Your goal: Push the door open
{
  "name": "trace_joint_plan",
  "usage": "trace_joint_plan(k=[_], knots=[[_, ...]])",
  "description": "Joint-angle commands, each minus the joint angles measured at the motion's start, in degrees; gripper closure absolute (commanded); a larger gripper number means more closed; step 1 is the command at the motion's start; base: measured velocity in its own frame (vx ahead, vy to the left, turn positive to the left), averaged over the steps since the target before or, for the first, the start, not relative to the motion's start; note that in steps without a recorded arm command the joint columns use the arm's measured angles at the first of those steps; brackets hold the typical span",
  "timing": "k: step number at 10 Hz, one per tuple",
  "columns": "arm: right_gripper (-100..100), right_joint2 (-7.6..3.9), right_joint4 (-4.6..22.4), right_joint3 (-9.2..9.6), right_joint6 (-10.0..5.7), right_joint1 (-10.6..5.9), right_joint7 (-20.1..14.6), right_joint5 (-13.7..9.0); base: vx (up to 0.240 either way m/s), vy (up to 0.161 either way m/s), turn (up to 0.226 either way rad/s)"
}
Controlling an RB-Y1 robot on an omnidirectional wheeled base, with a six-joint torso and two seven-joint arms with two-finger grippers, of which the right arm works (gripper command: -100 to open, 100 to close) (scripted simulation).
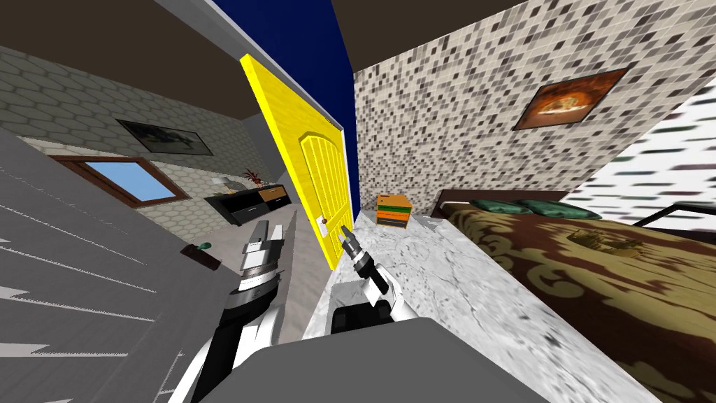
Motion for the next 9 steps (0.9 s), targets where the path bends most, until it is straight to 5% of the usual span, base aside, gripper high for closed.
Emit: trace_joint_plan(k=[1, 9], knots=[[-100, 0.19, 1.73, 1.52, 0.18, -1.04, -0.29, -0.09, 0.089, -0.019, -0.004], [-100, 0.14, 10.39, 9.98, 1.48, -7.14, -2.47, -0.94, 0.126, -0.022, -0.005]])
